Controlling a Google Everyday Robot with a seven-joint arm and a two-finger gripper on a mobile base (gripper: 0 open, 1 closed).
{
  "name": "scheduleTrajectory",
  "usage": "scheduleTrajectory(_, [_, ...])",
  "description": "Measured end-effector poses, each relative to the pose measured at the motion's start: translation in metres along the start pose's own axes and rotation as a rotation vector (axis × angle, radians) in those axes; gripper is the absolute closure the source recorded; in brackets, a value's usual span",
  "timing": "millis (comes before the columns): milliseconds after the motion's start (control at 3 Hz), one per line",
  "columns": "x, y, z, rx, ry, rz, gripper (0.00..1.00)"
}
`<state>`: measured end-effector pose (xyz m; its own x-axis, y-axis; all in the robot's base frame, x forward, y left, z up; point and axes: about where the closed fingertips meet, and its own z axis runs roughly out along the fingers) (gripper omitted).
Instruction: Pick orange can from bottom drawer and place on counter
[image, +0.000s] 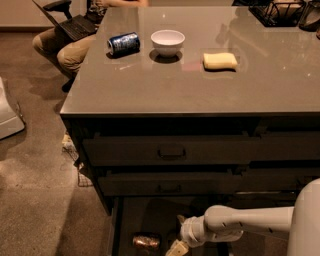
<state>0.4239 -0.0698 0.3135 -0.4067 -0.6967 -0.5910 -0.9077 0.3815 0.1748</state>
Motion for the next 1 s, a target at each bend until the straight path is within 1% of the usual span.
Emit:
scheduleTrajectory(333, [0.0, 0.0, 0.0, 0.0, 0.0, 0.0, 0.0])
scheduleTrajectory(667, [0.001, -0.01, 0.022, 0.014, -0.029, -0.031, 0.0])
scheduleTrajectory(1000, [-0.005, -0.022, 0.057, 0.006, -0.055, -0.112, 0.0])
